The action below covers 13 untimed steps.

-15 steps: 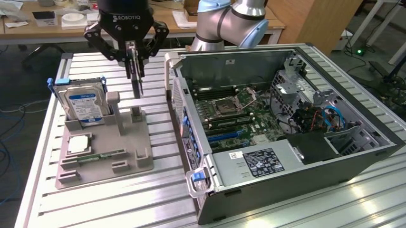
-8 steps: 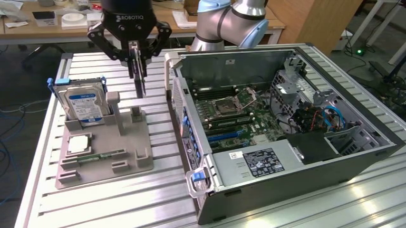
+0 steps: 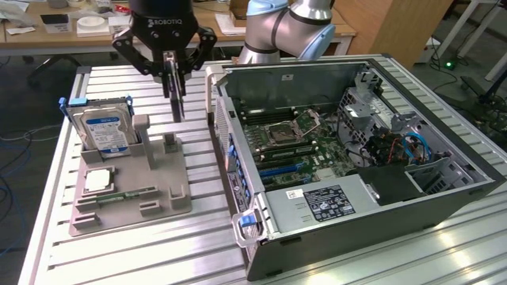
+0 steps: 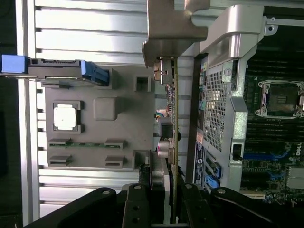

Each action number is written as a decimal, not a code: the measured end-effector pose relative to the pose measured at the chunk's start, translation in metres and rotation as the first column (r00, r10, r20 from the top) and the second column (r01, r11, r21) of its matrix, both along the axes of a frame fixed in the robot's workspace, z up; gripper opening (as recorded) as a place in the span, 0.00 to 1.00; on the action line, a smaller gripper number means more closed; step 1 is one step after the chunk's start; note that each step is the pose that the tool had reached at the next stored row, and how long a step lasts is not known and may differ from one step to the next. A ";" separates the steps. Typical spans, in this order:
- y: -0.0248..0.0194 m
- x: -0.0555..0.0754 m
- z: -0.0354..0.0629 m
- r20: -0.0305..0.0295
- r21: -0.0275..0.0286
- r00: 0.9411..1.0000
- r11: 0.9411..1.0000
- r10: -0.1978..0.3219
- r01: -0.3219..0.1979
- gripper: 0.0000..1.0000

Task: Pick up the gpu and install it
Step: 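Pick up the gpu and move the gpu toward the slot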

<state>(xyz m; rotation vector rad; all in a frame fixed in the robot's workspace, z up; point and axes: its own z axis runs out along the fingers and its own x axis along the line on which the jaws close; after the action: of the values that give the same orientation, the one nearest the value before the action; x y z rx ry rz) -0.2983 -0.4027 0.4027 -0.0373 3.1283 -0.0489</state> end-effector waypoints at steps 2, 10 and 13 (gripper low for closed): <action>0.0000 0.001 0.0000 0.000 0.000 1.000 1.000 0.000 0.000 0.28; 0.0000 0.006 -0.0001 0.000 0.000 1.000 1.000 0.000 0.000 0.28; 0.0000 0.008 0.0000 0.000 0.000 1.000 1.000 0.000 0.000 0.28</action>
<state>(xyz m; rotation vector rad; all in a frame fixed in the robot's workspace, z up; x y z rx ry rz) -0.2904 -0.4027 0.4027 -0.0373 3.1283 -0.0488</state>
